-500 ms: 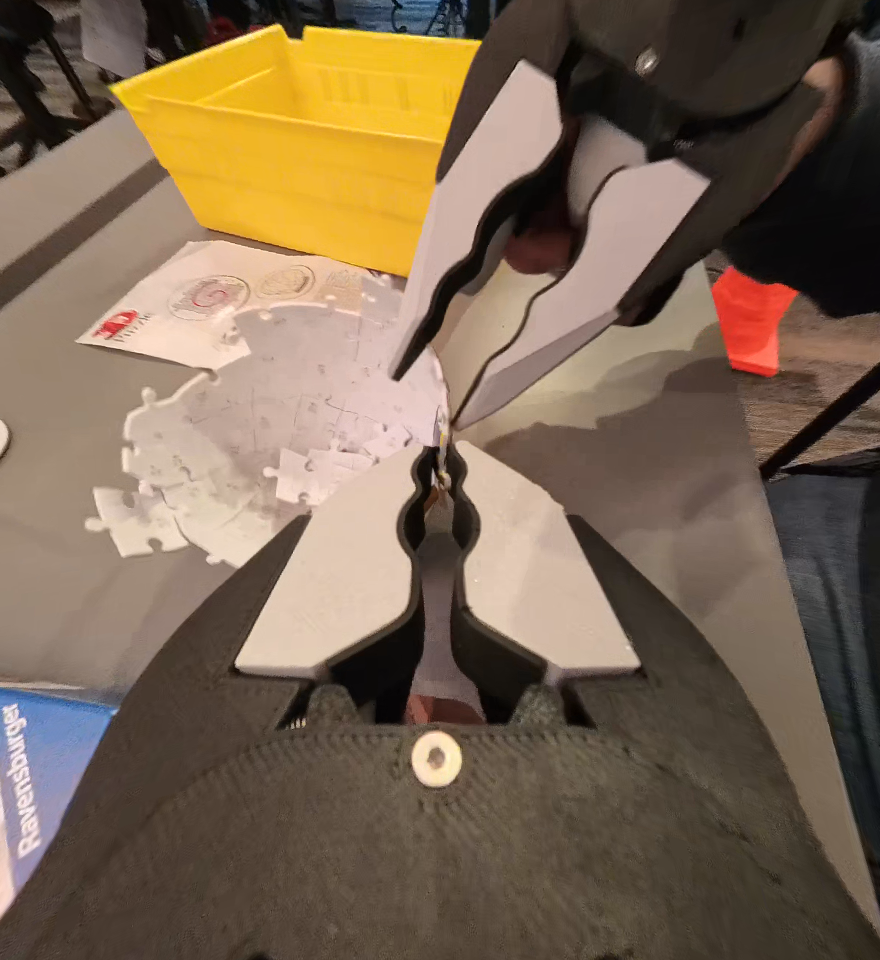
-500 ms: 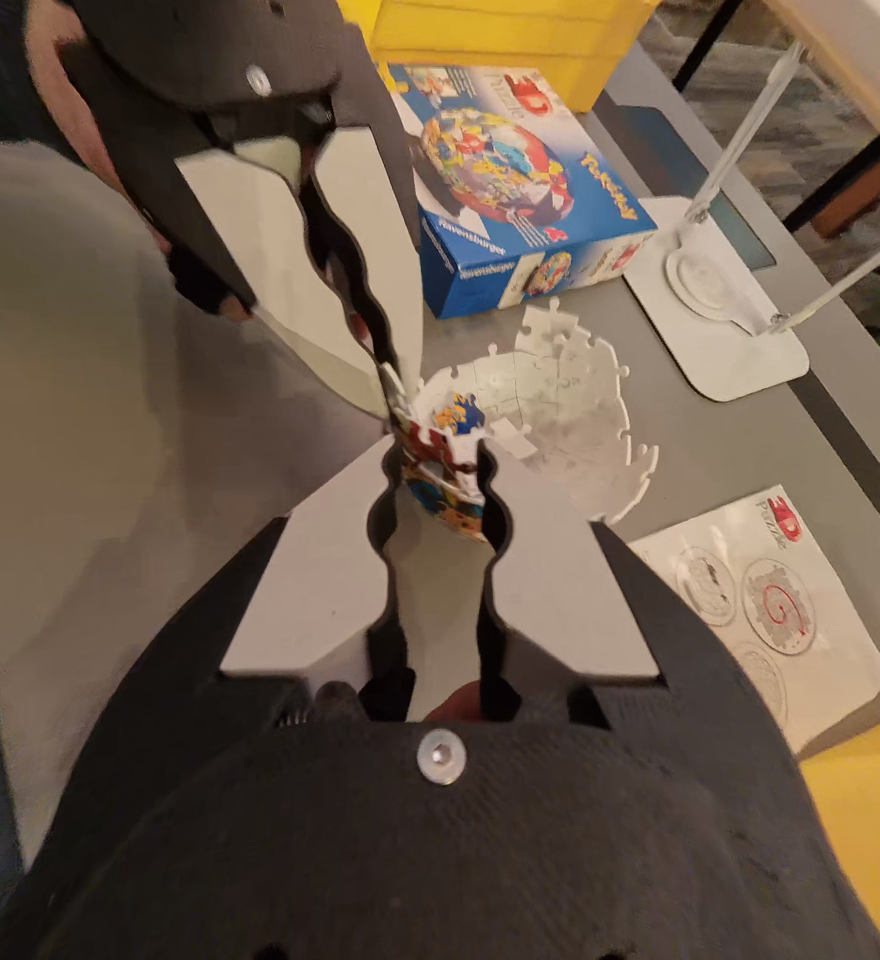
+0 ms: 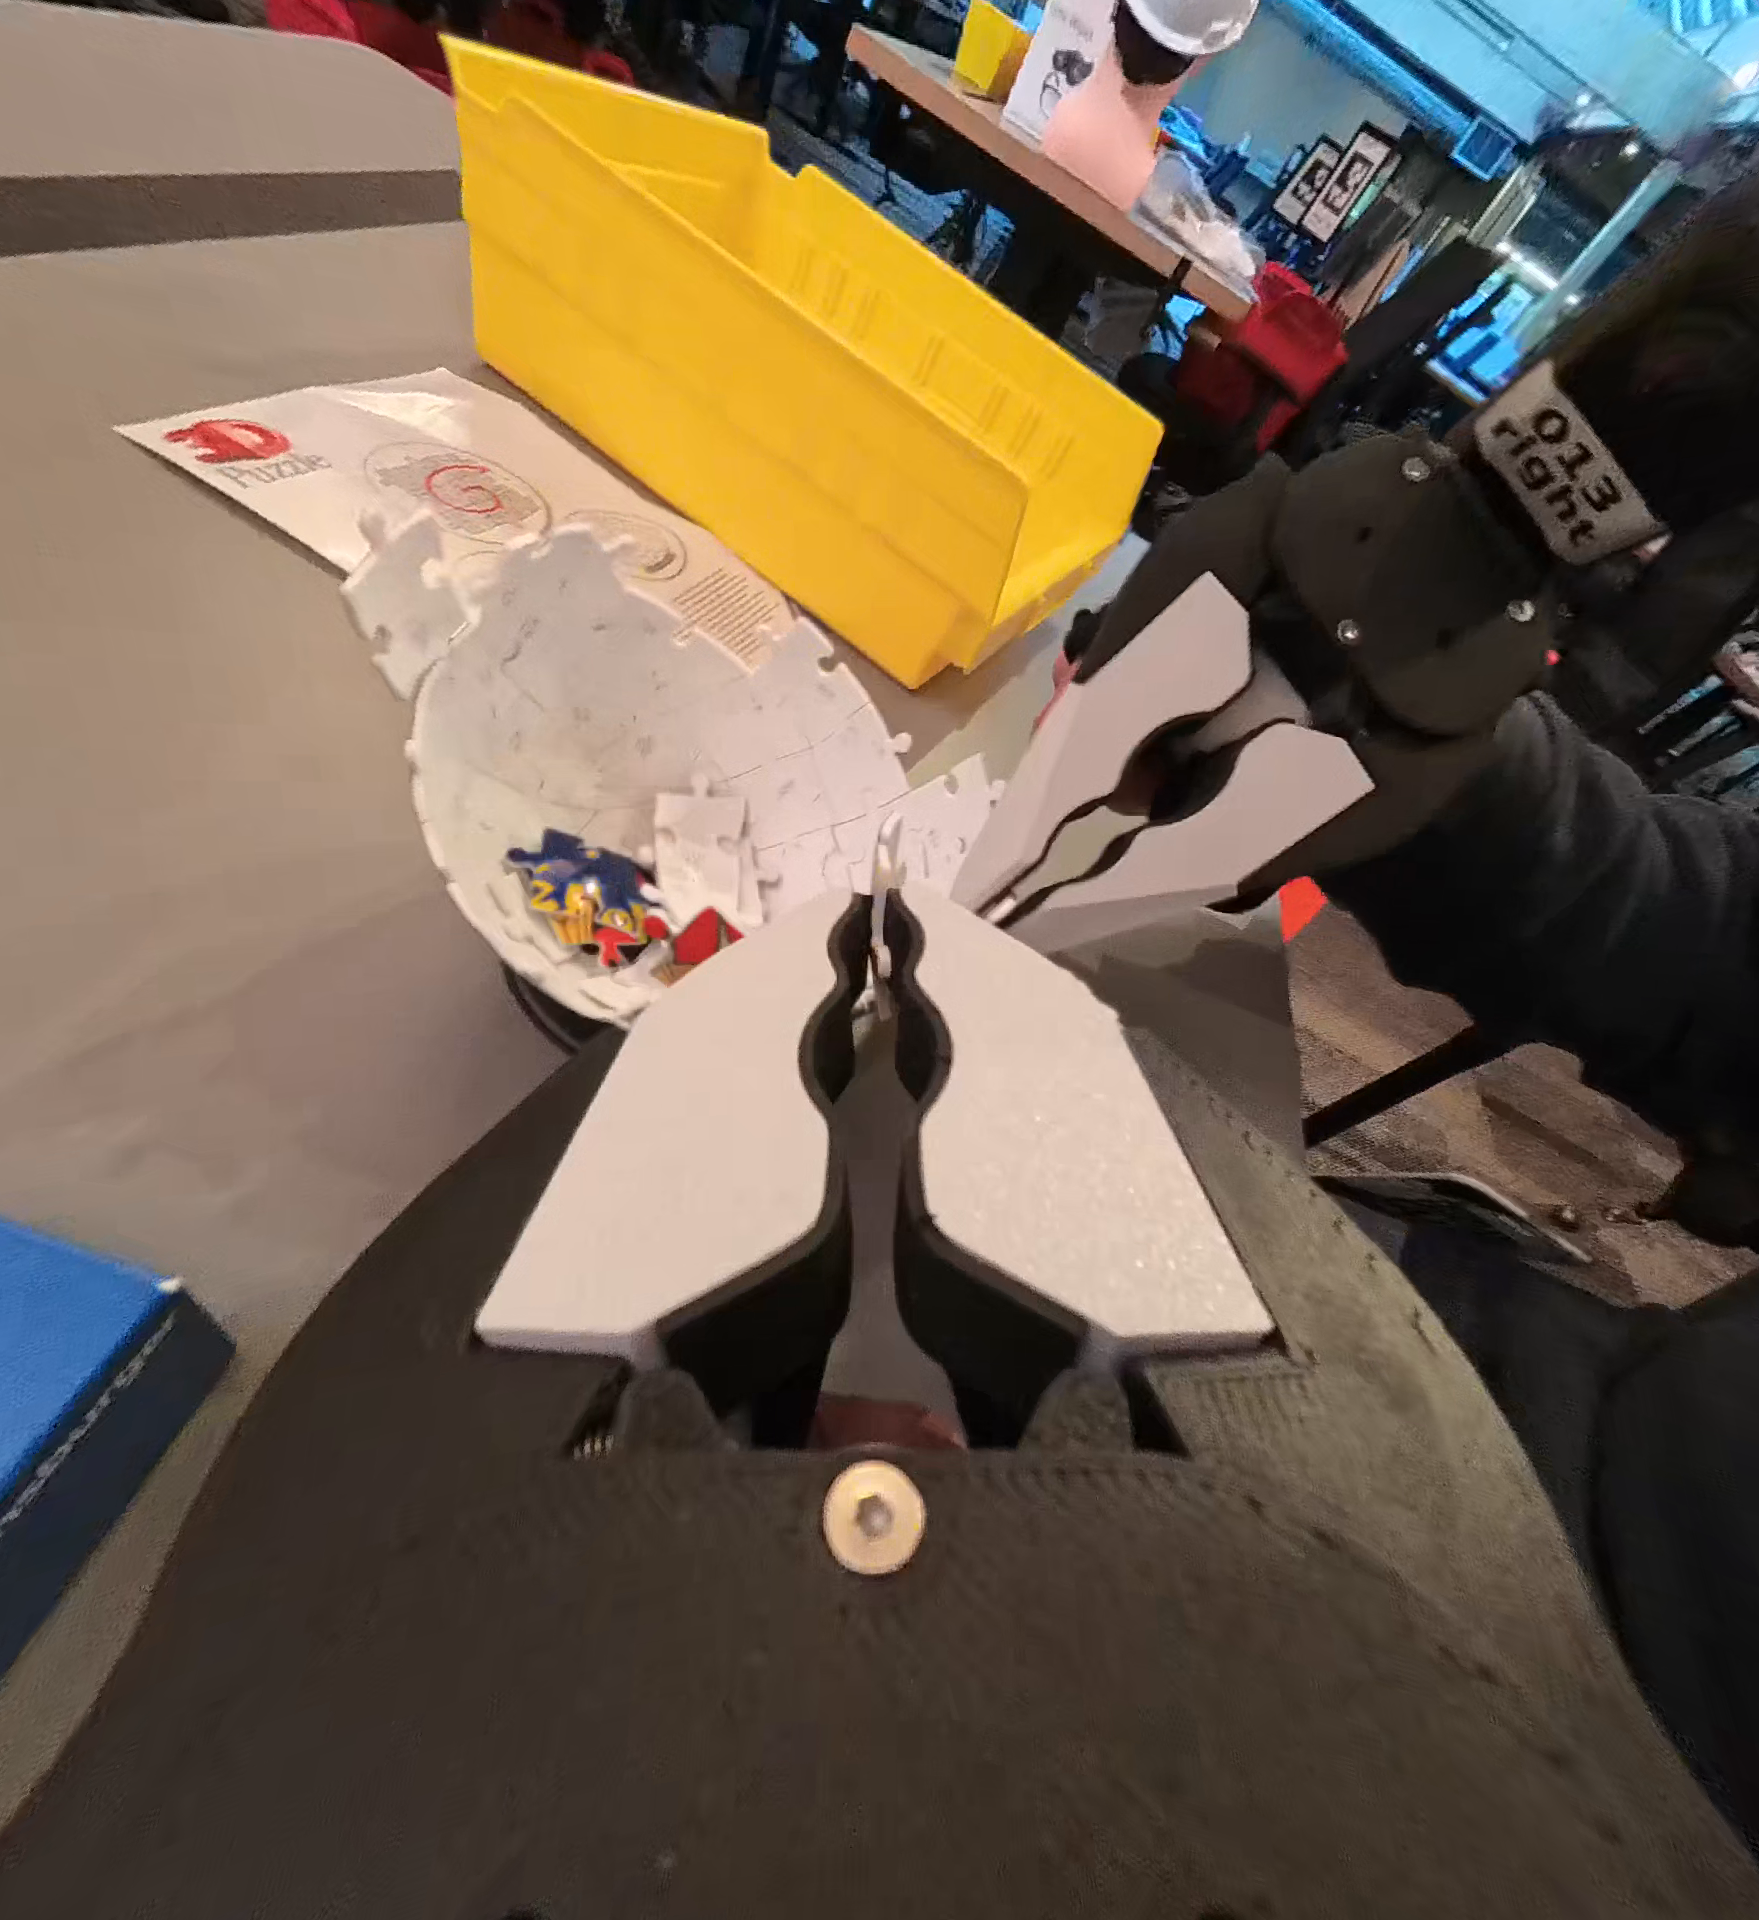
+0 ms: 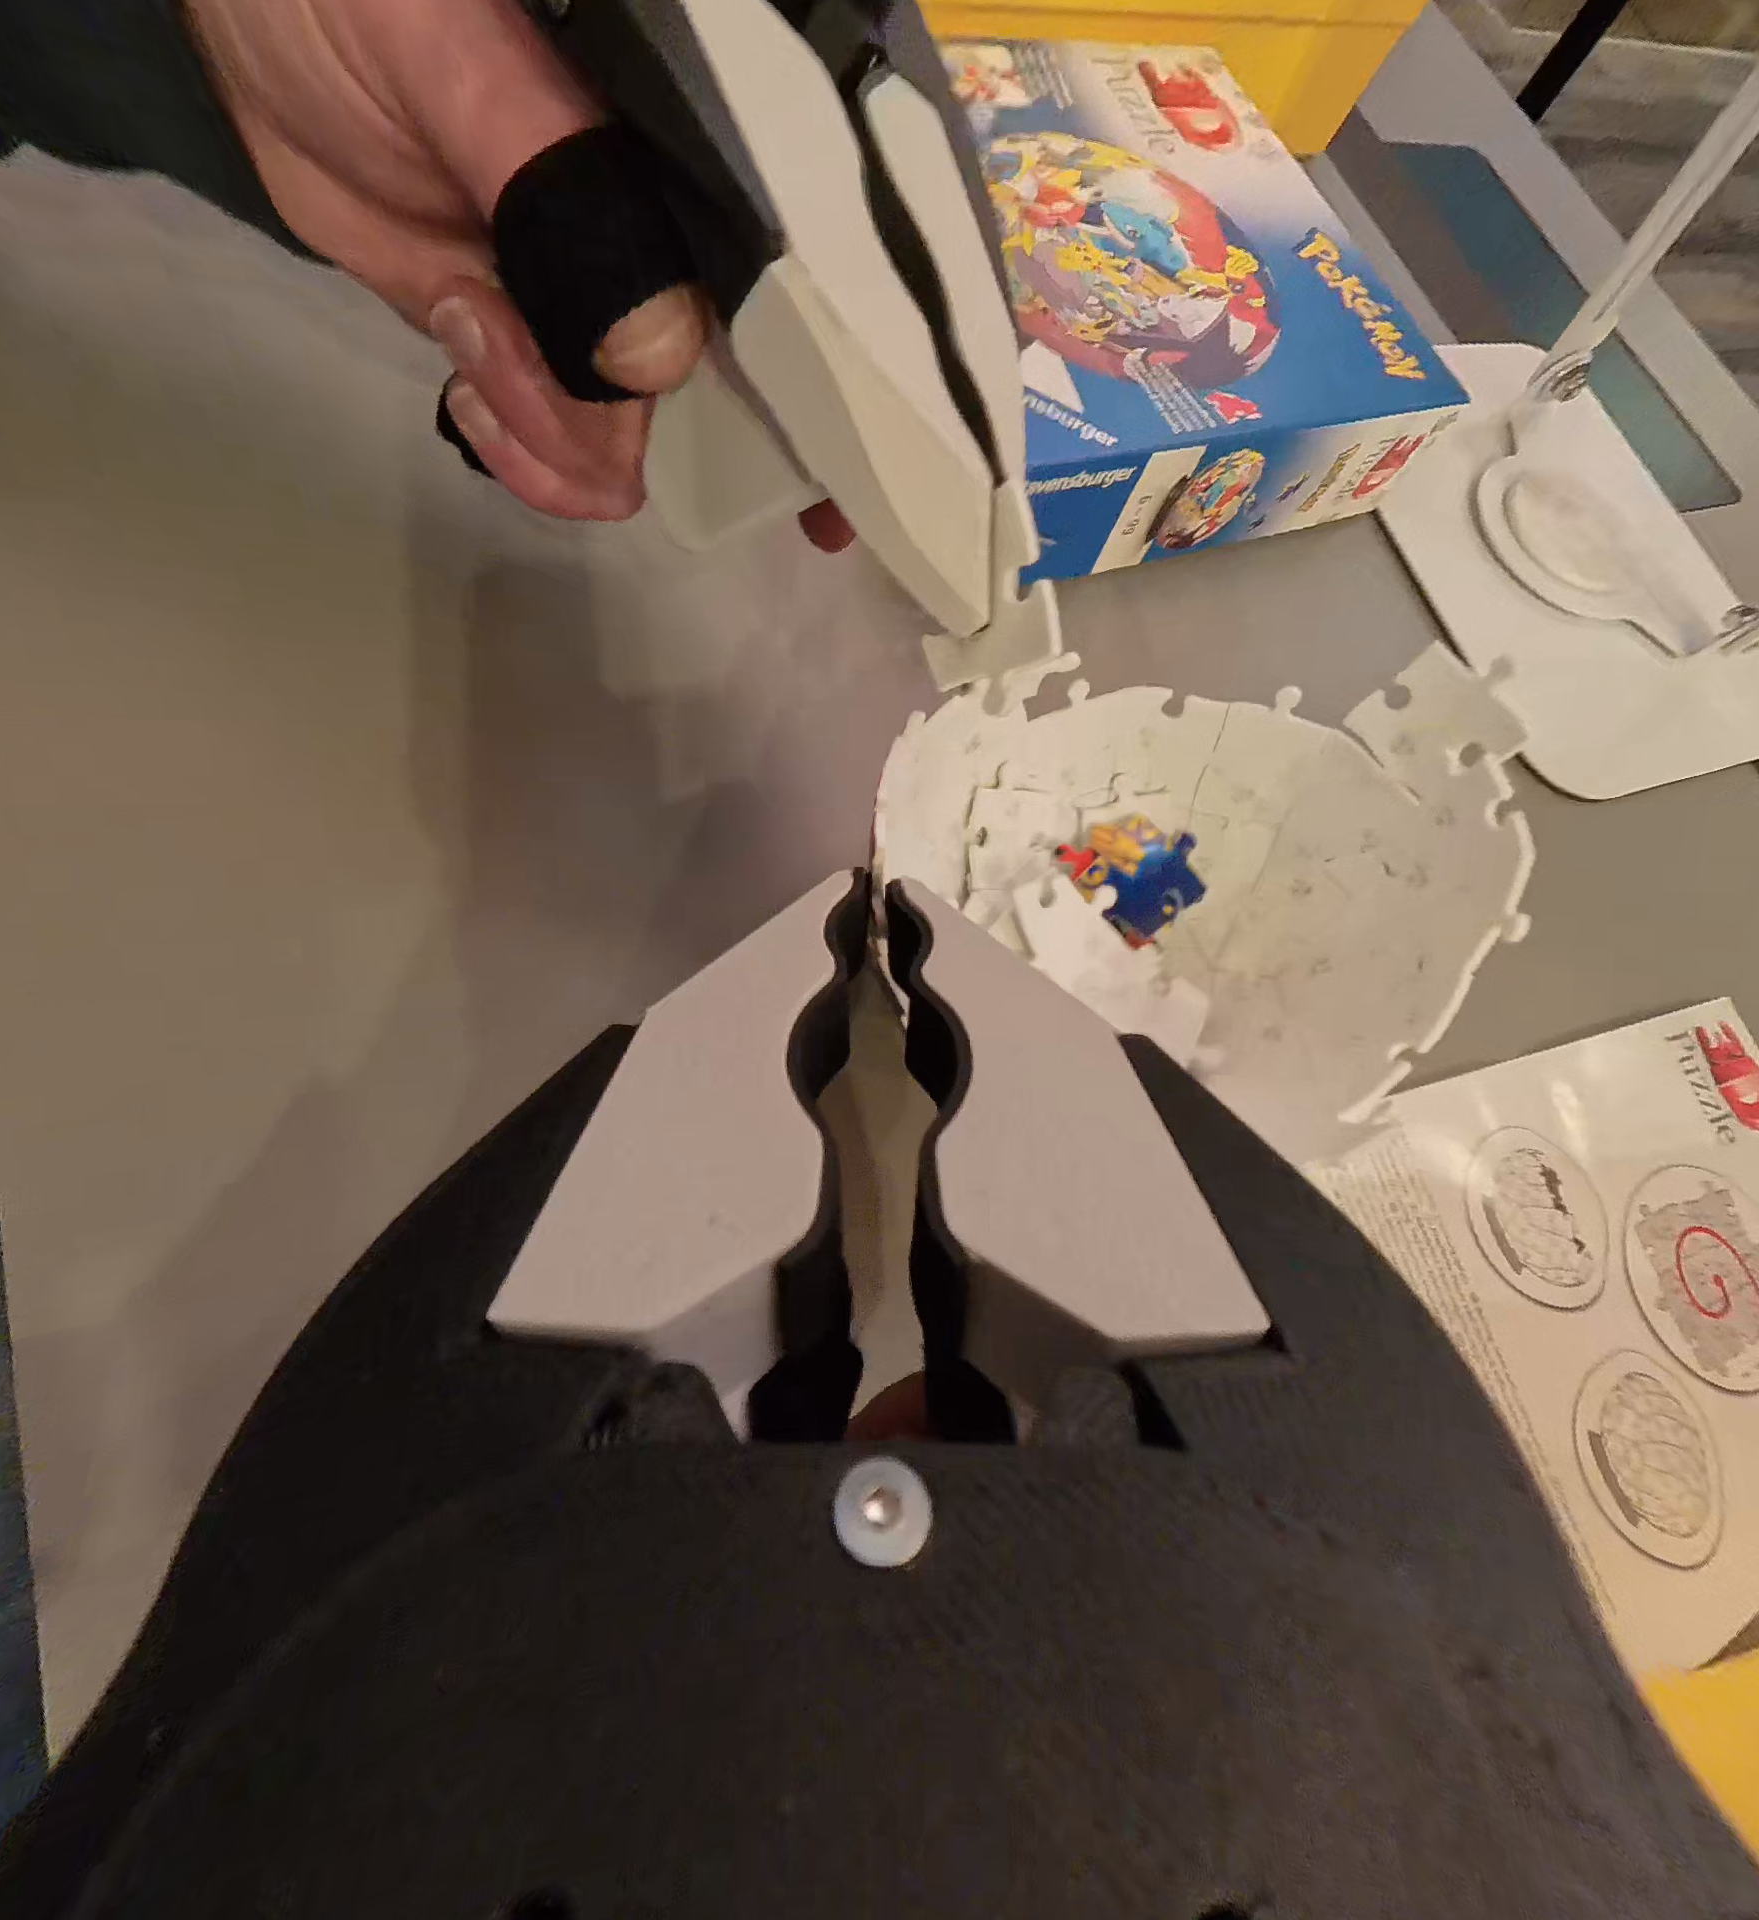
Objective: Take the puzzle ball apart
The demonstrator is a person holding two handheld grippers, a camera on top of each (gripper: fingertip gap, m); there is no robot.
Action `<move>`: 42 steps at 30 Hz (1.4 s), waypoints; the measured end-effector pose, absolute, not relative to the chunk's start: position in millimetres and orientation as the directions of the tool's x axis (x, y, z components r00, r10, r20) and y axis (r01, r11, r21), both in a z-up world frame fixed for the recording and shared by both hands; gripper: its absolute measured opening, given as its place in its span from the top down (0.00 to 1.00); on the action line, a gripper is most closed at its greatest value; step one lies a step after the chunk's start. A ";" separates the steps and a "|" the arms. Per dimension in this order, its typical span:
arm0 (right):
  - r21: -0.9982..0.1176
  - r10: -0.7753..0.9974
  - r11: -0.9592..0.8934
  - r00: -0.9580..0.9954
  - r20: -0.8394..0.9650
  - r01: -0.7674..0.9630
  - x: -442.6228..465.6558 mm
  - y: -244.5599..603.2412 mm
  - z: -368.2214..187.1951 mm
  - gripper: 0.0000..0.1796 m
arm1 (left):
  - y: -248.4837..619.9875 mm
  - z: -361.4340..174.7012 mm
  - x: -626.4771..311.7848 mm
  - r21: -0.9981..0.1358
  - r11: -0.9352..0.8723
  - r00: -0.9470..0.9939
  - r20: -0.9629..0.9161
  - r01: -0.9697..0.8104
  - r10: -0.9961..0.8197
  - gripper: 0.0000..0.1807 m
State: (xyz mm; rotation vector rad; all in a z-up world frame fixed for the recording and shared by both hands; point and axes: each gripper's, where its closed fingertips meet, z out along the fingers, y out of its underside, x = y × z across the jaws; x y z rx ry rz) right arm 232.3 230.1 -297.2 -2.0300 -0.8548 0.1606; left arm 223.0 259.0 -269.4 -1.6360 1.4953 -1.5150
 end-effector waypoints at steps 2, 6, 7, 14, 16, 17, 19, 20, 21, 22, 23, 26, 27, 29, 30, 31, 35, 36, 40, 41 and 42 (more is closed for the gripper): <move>-0.844 0.613 -0.343 0.779 0.131 0.412 230.8 232.0 -281.3 0.91 | 255.6 -265.5 224.3 -0.880 -0.277 -0.211 0.376 -0.385 -0.902 0.98; -0.906 0.602 -0.331 0.798 0.012 0.263 230.5 236.0 -256.1 0.85 | 242.1 -245.6 225.8 -0.924 -0.217 -0.305 0.315 -0.315 -0.899 0.99; -0.922 0.616 -0.321 0.788 -0.028 0.218 226.8 235.7 -249.5 0.89 | 237.1 -242.1 226.4 -0.934 -0.188 -0.329 0.289 -0.305 -0.899 0.99; -0.953 0.639 -0.277 0.764 -0.086 0.124 233.4 223.1 -221.7 1.00 | 227.0 -227.8 224.2 -0.948 -0.159 -0.429 0.269 -0.274 -0.862 0.92; -0.953 0.567 -0.270 0.823 -0.040 0.140 263.2 219.1 -211.4 1.00 | 236.4 -235.3 222.5 -0.953 -0.102 -0.397 0.215 -0.286 -0.892 0.87; -0.946 0.498 -0.282 0.867 -0.003 0.159 286.7 218.3 -209.0 1.00 | 242.3 -242.2 221.7 -0.953 -0.044 -0.373 0.159 -0.298 -0.914 0.85; -0.924 0.345 -0.335 0.937 0.061 0.183 340.4 213.6 -208.2 1.00 | 249.4 -258.5 220.4 -0.937 0.096 -0.350 0.030 -0.337 -0.936 0.79; -0.909 0.262 -0.370 0.960 0.096 0.192 368.8 209.7 -210.3 1.00 | 250.9 -267.8 220.6 -0.917 0.174 -0.348 -0.042 -0.358 -0.936 0.77; -0.885 0.181 -0.417 0.973 0.141 0.206 397.1 204.4 -215.5 1.00 | 250.3 -275.1 221.6 -0.898 0.237 -0.354 -0.100 -0.370 -0.930 0.76; -0.855 0.111 -0.473 0.977 0.181 0.212 423.1 197.5 -223.5 1.00 | 247.0 -282.3 222.5 -0.879 0.287 -0.370 -0.140 -0.381 -0.919 0.76; -0.829 0.049 -0.522 0.977 0.206 0.200 445.6 189.9 -231.1 1.00 | 243.3 -289.5 223.6 -0.857 0.330 -0.386 -0.171 -0.395 -0.906 0.76; -0.764 -0.088 -0.640 0.979 0.184 0.086 490.3 168.4 -258.1 0.91 | 240.2 -305.2 228.9 -0.814 0.398 -0.390 -0.232 -0.424 -0.891 0.83; -0.737 -0.119 -0.672 0.974 0.191 0.062 500.7 161.8 -267.0 0.84 | 240.2 -307.5 230.3 -0.812 0.392 -0.385 -0.228 -0.431 -0.894 0.85; -0.714 -0.136 -0.698 0.969 0.209 0.056 509.6 153.2 -274.4 0.78 | 237.5 -308.4 230.8 -0.826 0.352 -0.391 -0.176 -0.441 -0.904 0.91; -0.724 -0.145 -0.688 0.965 0.218 0.060 511.3 151.5 -271.2 0.79 | 237.5 -308.3 231.1 -0.832 0.330 -0.386 -0.154 -0.446 -0.910 0.93; -0.739 -0.151 -0.671 0.963 0.223 0.066 510.4 150.6 -265.2 0.80 | 237.3 -307.2 231.4 -0.841 0.305 -0.379 -0.131 -0.446 -0.916 0.96; -0.804 0.015 -0.564 0.976 0.217 0.187 457.5 161.4 -236.4 0.88 | 236.1 -302.8 231.4 -0.874 0.178 -0.358 -0.005 -0.453 -0.934 0.97; -0.831 0.124 -0.511 0.976 0.180 0.219 424.6 167.8 -228.5 0.90 | 235.7 -300.8 231.8 -0.881 0.146 -0.355 0.026 -0.450 -0.934 0.97; -0.832 0.443 -0.413 0.880 0.171 0.370 308.2 194.0 -236.7 0.88 | 231.8 -296.4 234.6 -0.885 0.065 -0.363 0.121 -0.460 -0.924 0.98; -0.814 0.486 -0.412 0.855 0.184 0.409 290.0 201.0 -247.5 0.88 | 230.3 -296.2 235.3 -0.881 0.048 -0.366 0.145 -0.470 -0.919 0.98; -0.799 0.514 -0.405 0.833 0.203 0.445 276.3 208.4 -256.7 0.87 | 228.7 -296.2 235.6 -0.876 0.034 -0.369 0.167 -0.481 -0.914 0.98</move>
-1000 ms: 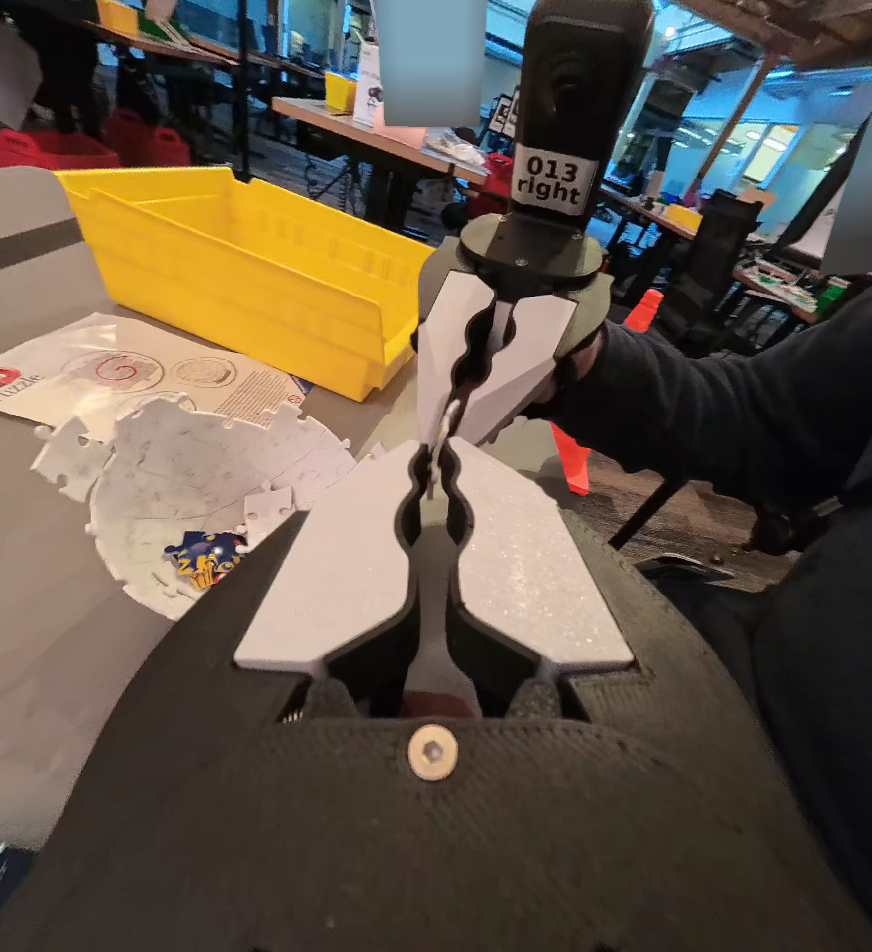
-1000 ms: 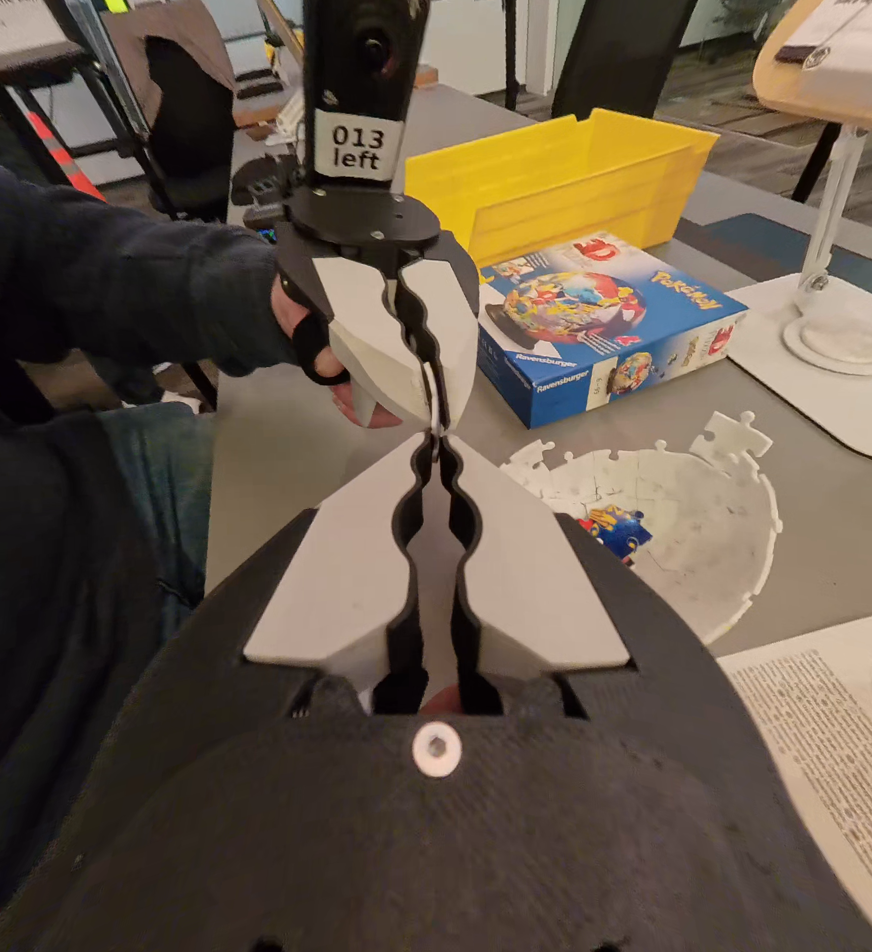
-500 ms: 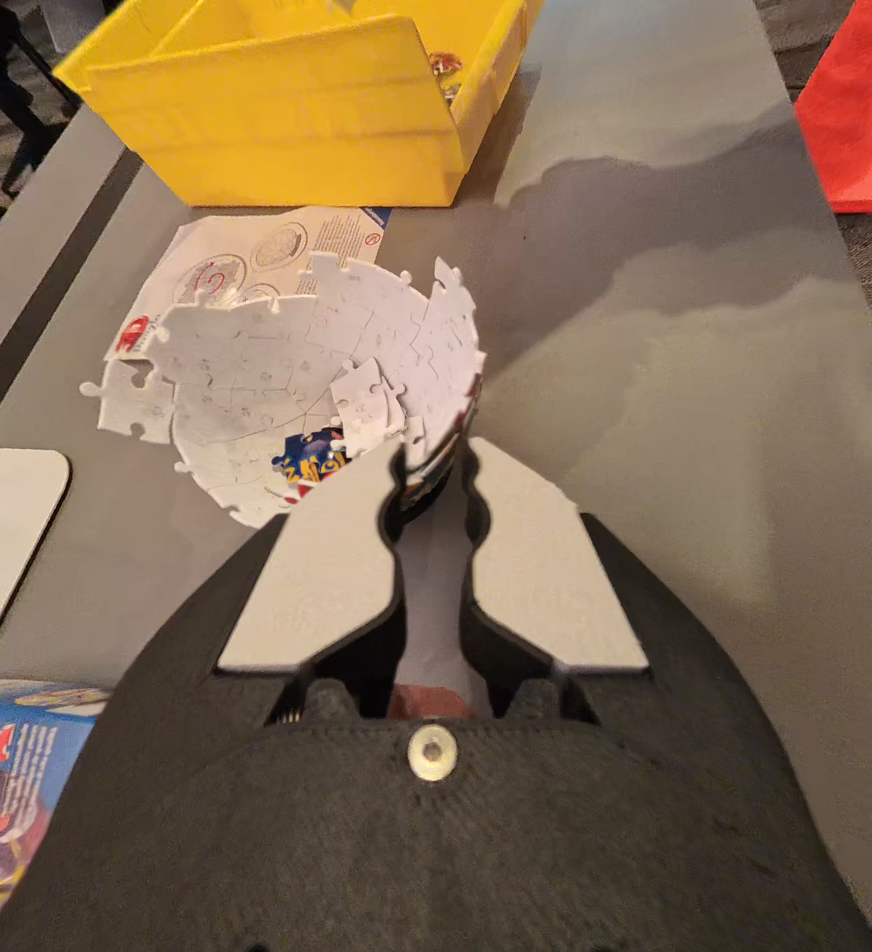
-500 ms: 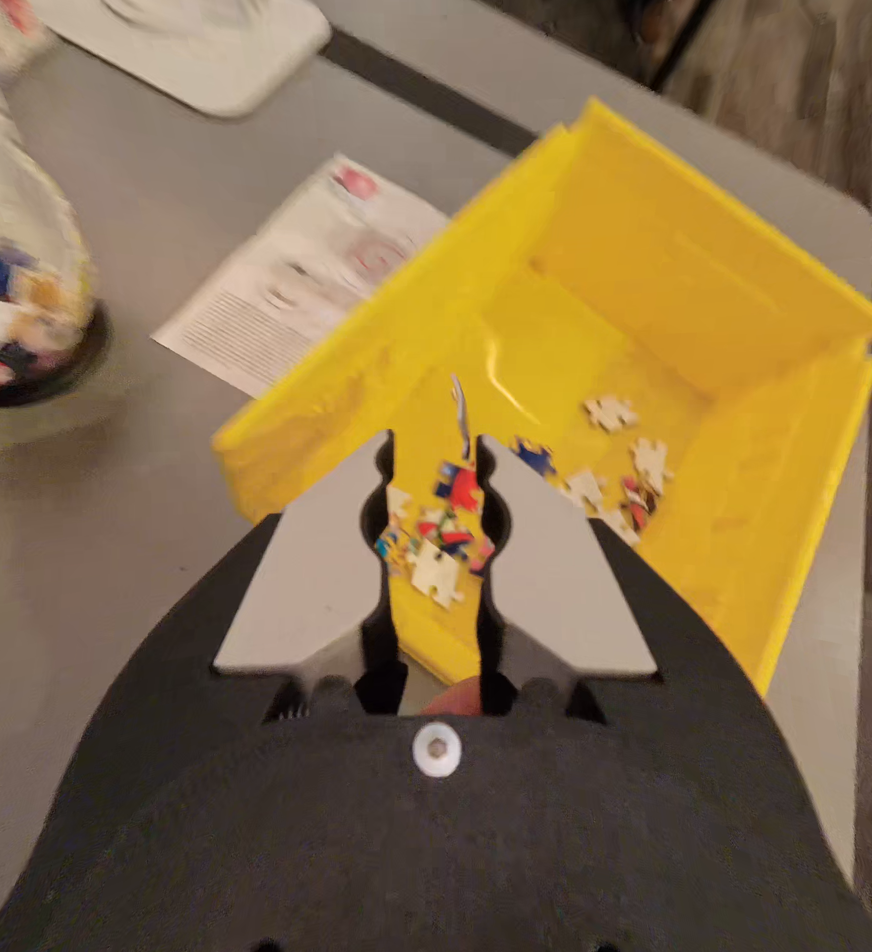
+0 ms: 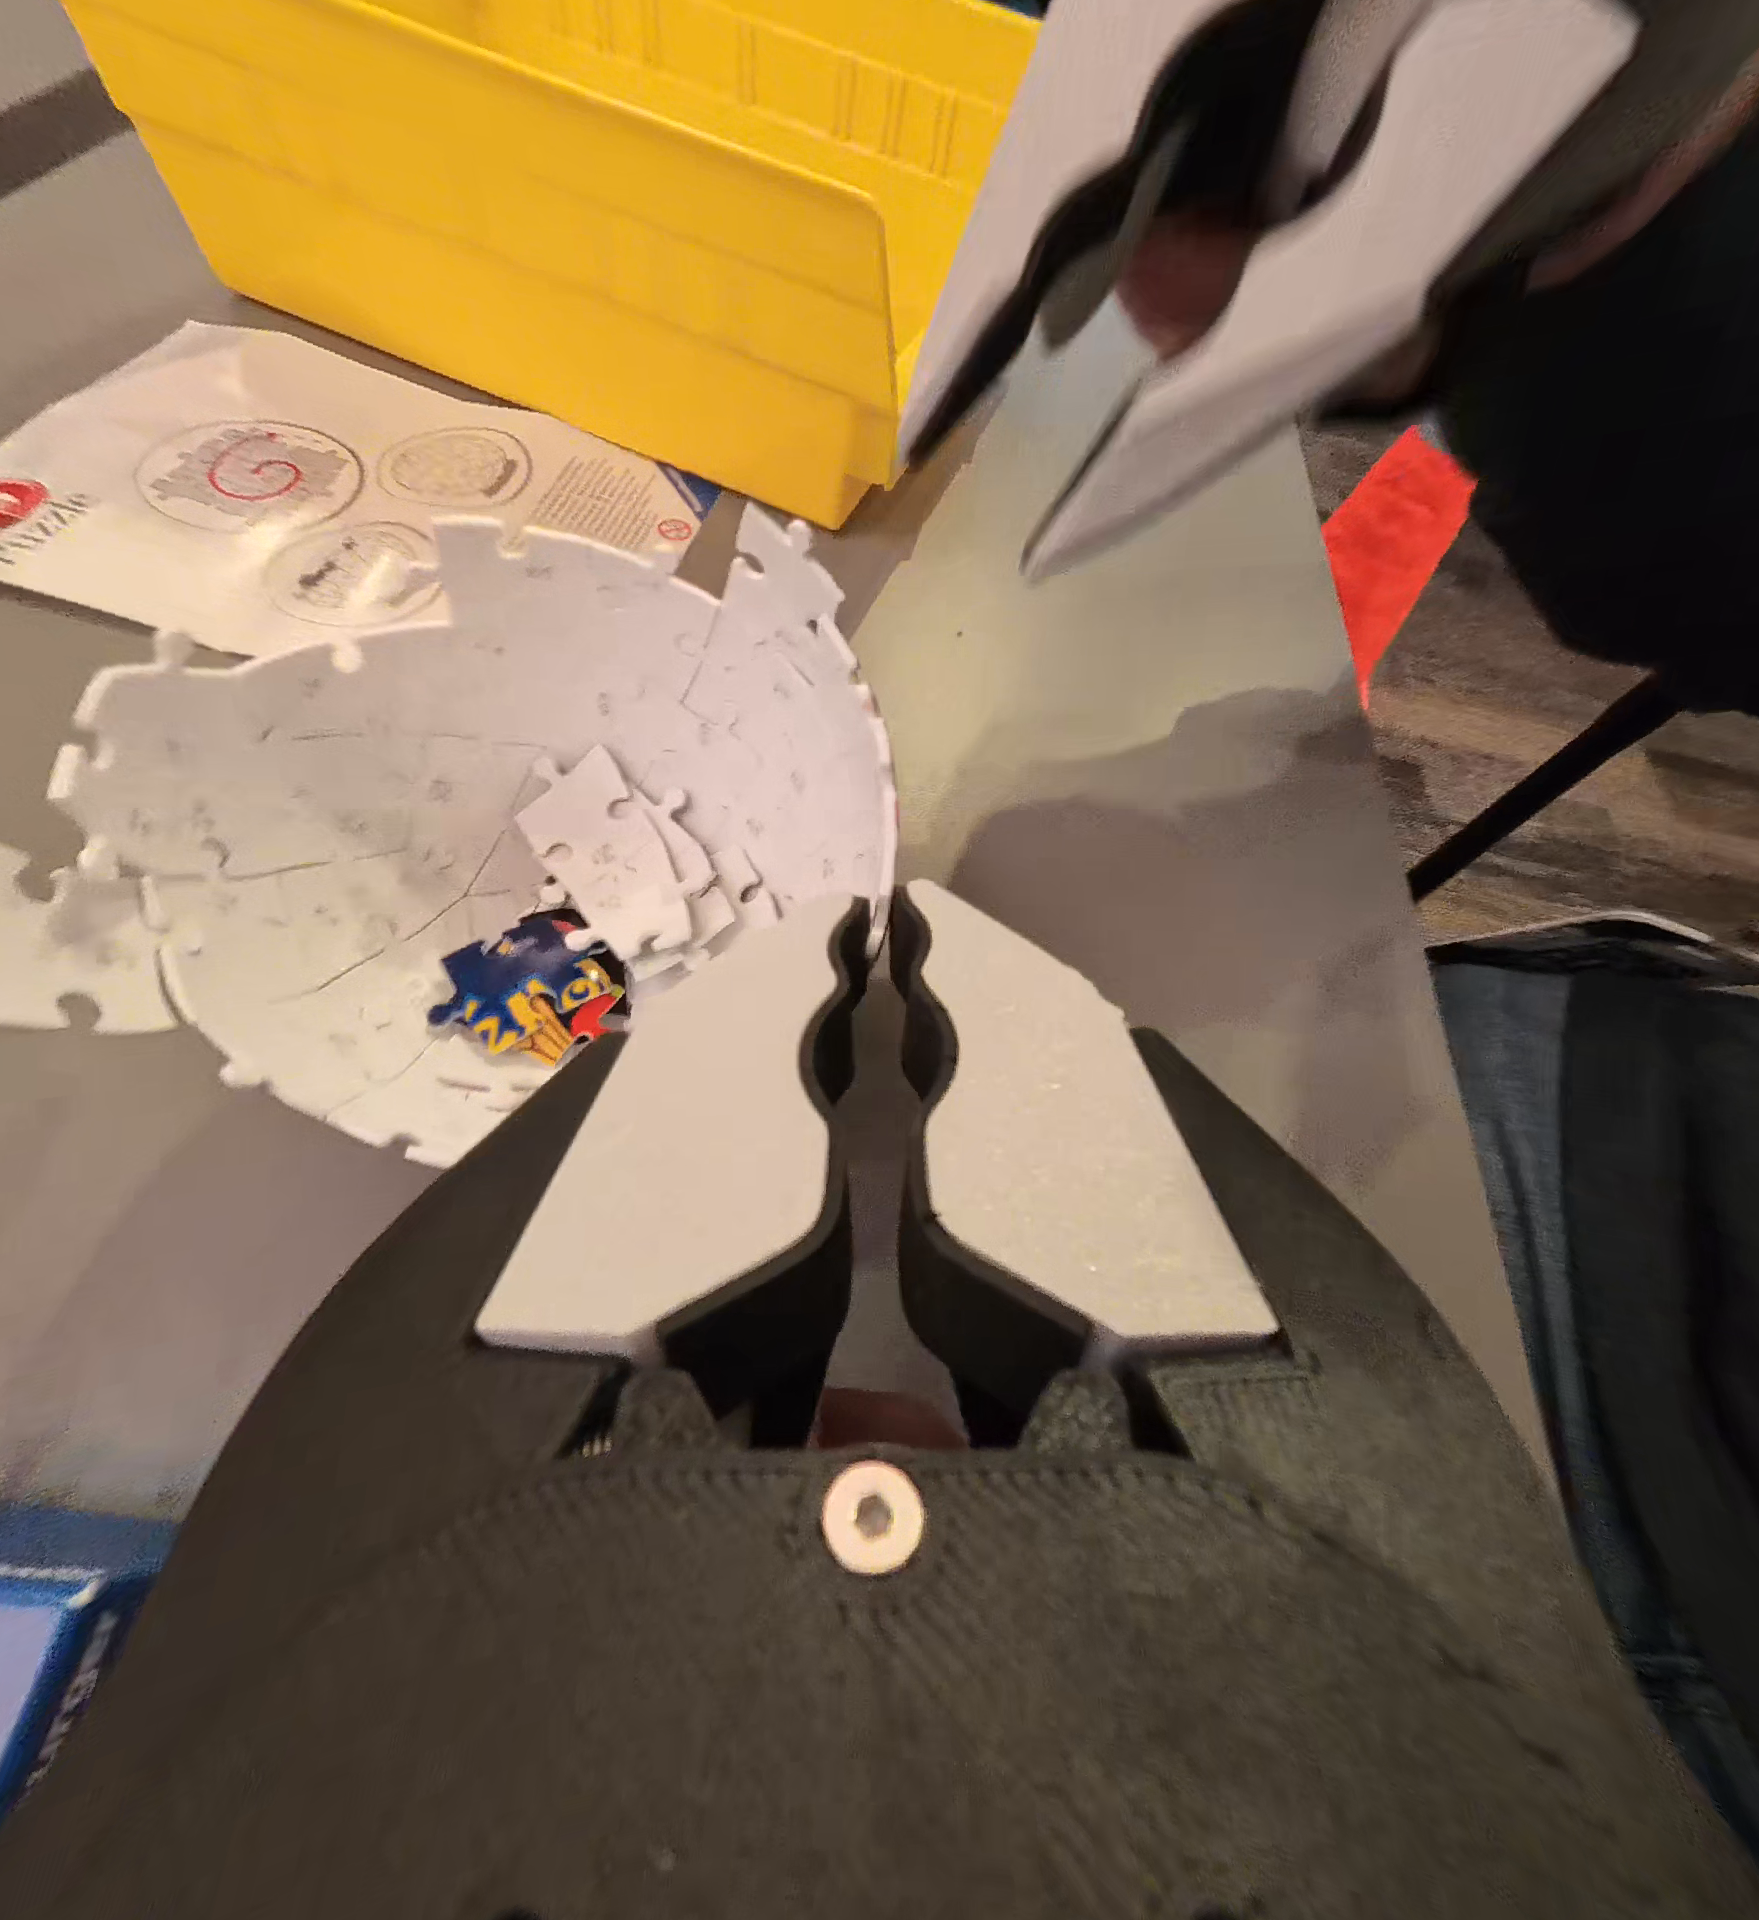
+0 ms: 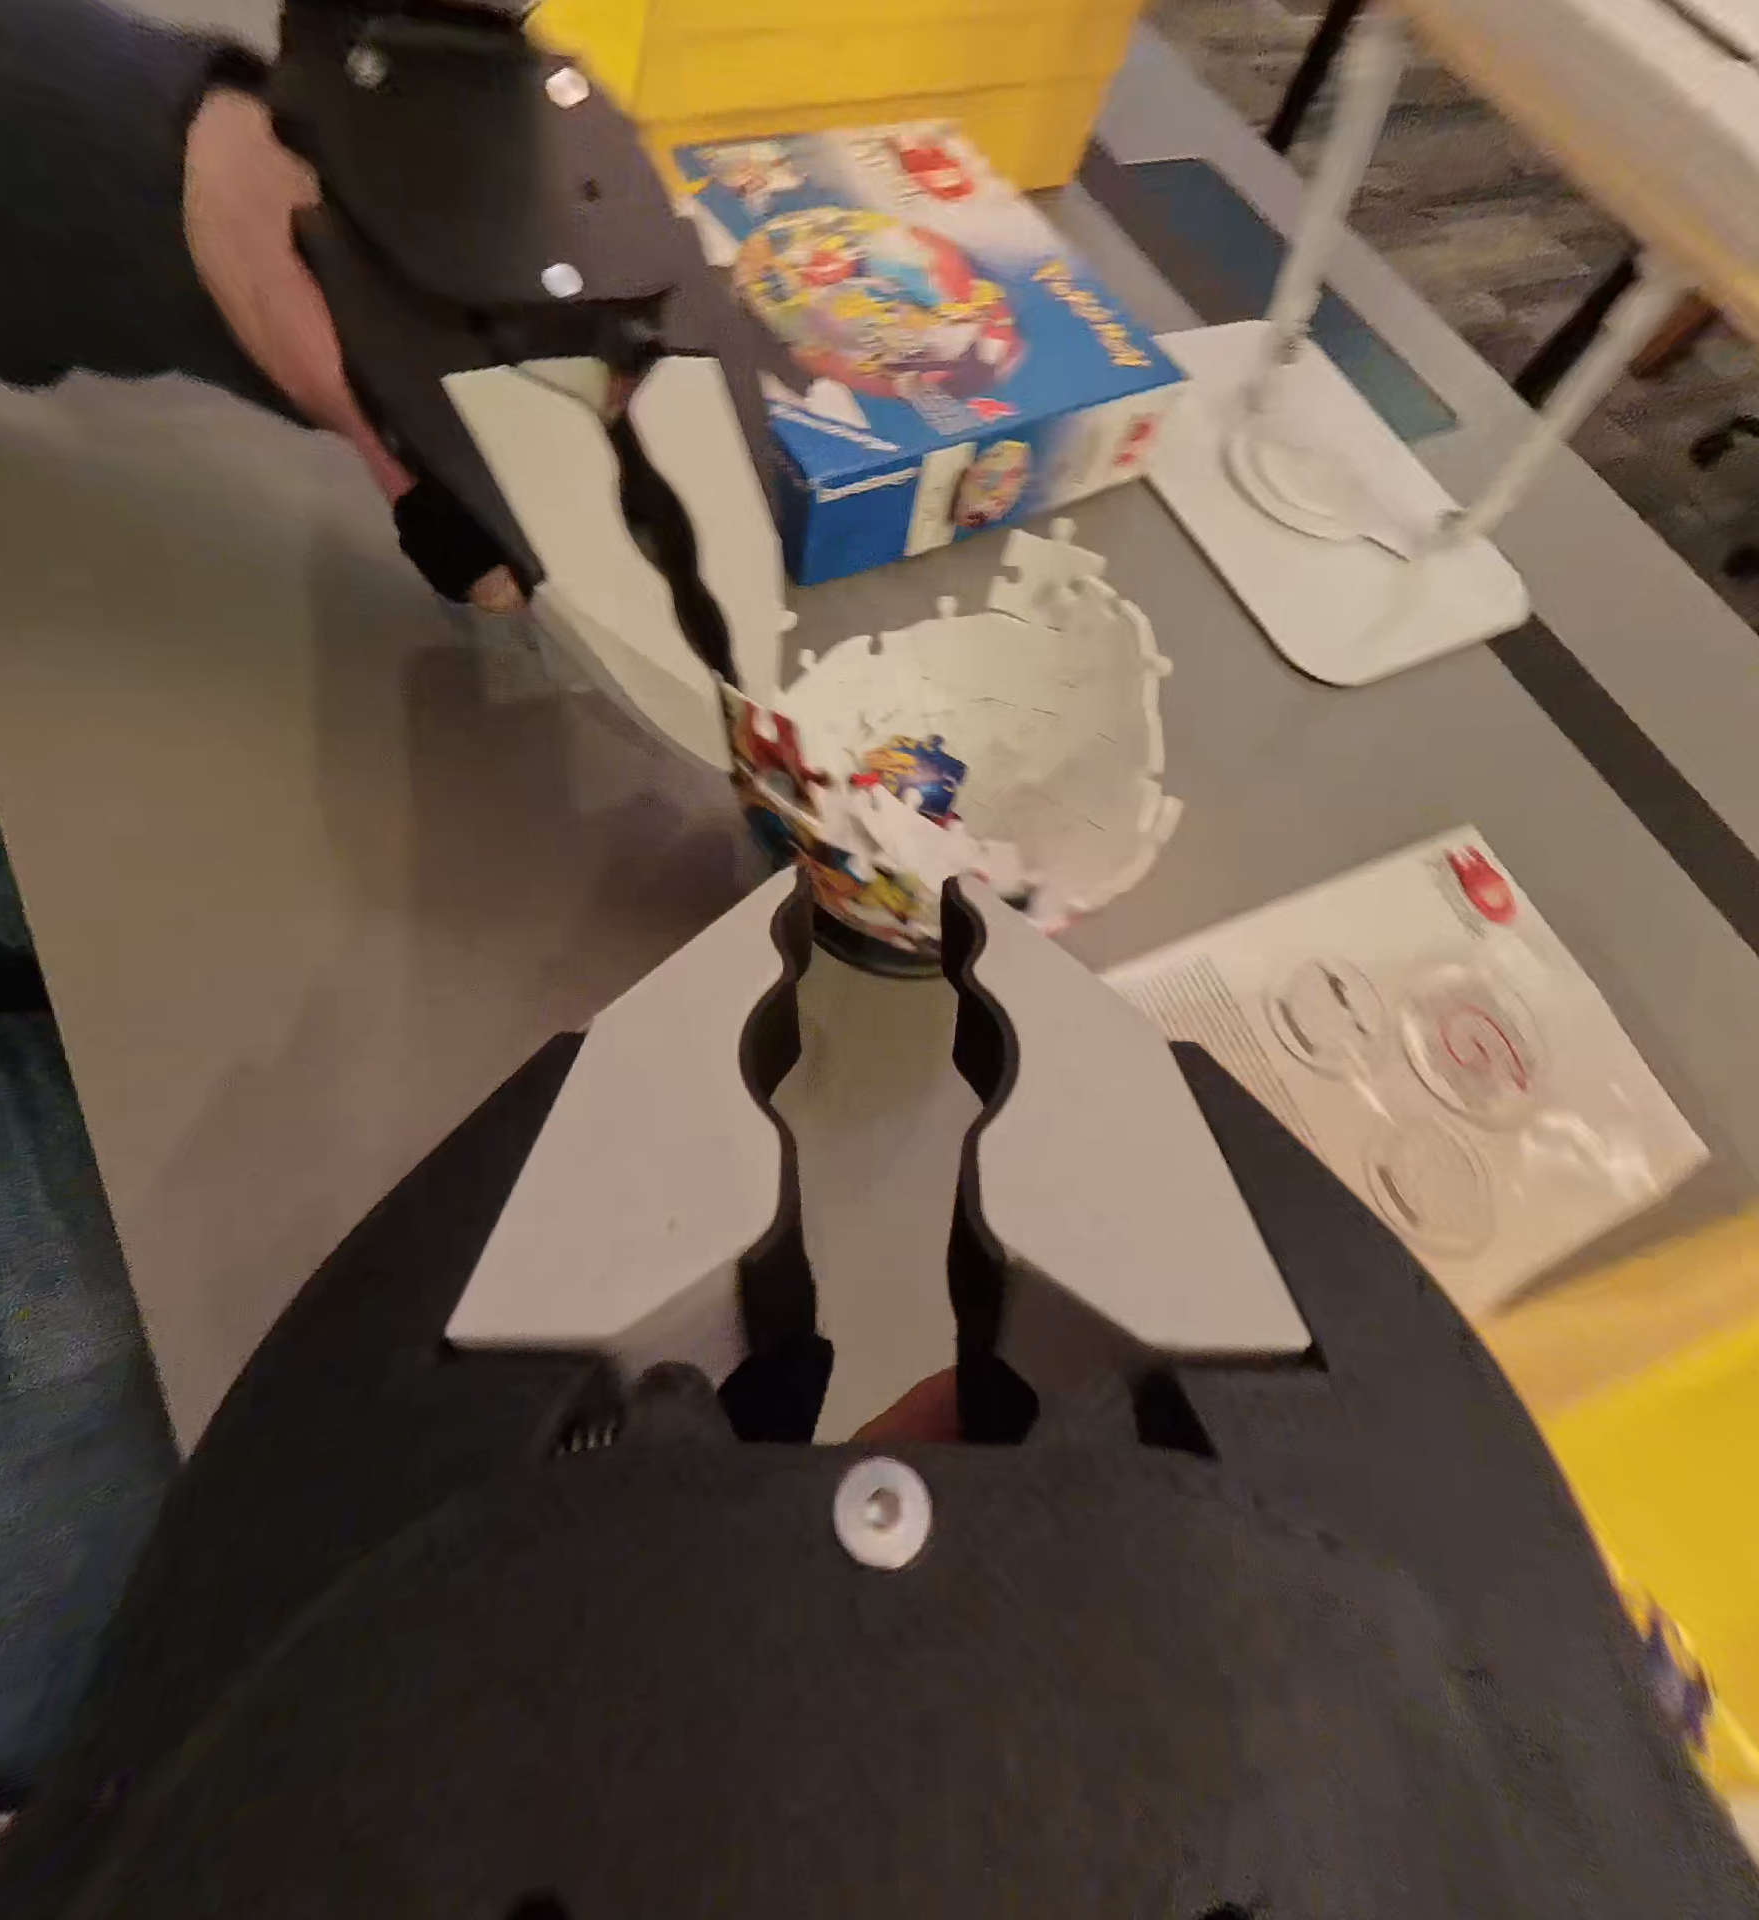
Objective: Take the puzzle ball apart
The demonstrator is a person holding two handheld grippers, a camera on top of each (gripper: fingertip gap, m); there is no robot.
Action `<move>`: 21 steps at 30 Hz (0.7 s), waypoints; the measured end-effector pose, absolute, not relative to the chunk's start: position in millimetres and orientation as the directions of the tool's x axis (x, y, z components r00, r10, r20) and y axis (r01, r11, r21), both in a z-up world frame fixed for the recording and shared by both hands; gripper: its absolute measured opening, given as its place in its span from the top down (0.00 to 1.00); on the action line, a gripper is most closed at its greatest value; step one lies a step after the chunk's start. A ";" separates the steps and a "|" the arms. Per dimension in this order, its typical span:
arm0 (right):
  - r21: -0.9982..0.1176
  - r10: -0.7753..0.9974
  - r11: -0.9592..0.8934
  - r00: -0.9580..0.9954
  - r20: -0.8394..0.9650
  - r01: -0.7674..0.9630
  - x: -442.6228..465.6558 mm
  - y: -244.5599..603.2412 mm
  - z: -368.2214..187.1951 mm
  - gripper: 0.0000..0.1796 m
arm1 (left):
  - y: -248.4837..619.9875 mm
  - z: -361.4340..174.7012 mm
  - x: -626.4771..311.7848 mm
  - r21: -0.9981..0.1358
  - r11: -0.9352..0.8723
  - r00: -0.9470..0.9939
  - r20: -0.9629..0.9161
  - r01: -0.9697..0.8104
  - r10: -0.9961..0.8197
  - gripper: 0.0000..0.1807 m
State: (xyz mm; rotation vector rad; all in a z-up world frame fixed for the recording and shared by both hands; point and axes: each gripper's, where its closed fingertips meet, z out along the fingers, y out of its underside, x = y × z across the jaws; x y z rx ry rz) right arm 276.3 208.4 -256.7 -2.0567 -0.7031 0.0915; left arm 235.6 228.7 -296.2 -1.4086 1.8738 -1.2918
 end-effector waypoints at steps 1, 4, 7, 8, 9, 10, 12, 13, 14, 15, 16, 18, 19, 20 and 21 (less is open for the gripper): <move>-0.788 0.527 -0.394 0.819 0.229 0.473 267.1 216.0 -263.4 0.88 | 227.6 -296.0 235.6 -0.872 0.023 -0.372 0.185 -0.490 -0.910 0.98; -0.795 0.567 -0.387 0.801 0.194 0.467 249.8 232.9 -277.3 0.87 | 224.9 -293.6 234.1 -0.858 -0.041 -0.380 0.269 -0.511 -0.885 0.99; -0.797 0.618 -0.385 0.772 0.152 0.465 244.4 239.7 -284.1 0.89 | 229.2 -296.3 232.0 -0.853 -0.017 -0.380 0.249 -0.521 -0.891 0.99; -0.795 0.627 -0.385 0.765 0.147 0.469 244.5 240.0 -283.5 0.91 | 231.0 -297.1 231.3 -0.852 -0.011 -0.377 0.244 -0.524 -0.894 0.99; -0.787 0.632 -0.380 0.758 0.163 0.486 244.8 239.7 -282.1 0.93 | 232.6 -296.7 231.2 -0.852 -0.018 -0.369 0.246 -0.523 -0.897 0.98; -0.777 0.631 -0.365 0.750 0.198 0.513 244.8 239.7 -280.7 0.94 | 234.1 -295.7 231.7 -0.853 -0.031 -0.357 0.251 -0.521 -0.900 0.98; -0.746 0.633 -0.333 0.723 0.276 0.576 243.7 237.7 -280.4 0.96 | 239.4 -296.9 232.6 -0.855 -0.038 -0.327 0.238 -0.517 -0.914 0.96; -0.735 0.632 -0.319 0.712 0.305 0.598 242.2 236.9 -280.5 0.97 | 241.9 -297.3 233.2 -0.858 -0.044 -0.311 0.233 -0.512 -0.921 0.95; -0.727 0.631 -0.305 0.702 0.330 0.615 240.2 236.2 -280.3 0.98 | 243.2 -297.6 233.5 -0.859 -0.052 -0.301 0.234 -0.509 -0.924 0.94; -0.721 0.628 -0.291 0.694 0.353 0.629 238.5 235.3 -279.9 0.99 | 245.1 -297.7 234.1 -0.863 -0.052 -0.290 0.224 -0.502 -0.931 0.92; -0.716 0.621 -0.275 0.687 0.378 0.642 236.7 234.4 -278.7 1.00 | 247.8 -297.5 234.5 -0.869 -0.035 -0.276 0.194 -0.493 -0.941 0.91; -0.721 0.591 -0.238 0.686 0.424 0.650 233.7 233.6 -273.4 1.00 | 246.5 -299.0 233.6 -0.874 0.030 -0.286 0.126 -0.486 -0.950 0.90; -0.703 0.570 -0.220 0.674 0.470 0.676 234.5 233.4 -272.4 1.00 | 246.3 -302.6 233.4 -0.868 0.081 -0.287 0.073 -0.490 -0.955 0.89; -0.683 0.558 -0.193 0.651 0.514 0.705 232.7 232.1 -271.9 1.00 | 246.6 -306.5 233.3 -0.858 0.138 -0.287 0.011 -0.494 -0.958 0.89; -0.696 0.554 -0.169 0.651 0.518 0.698 227.7 230.4 -270.0 1.00 | 245.7 -308.7 233.6 -0.852 0.173 -0.288 -0.026 -0.495 -0.957 0.87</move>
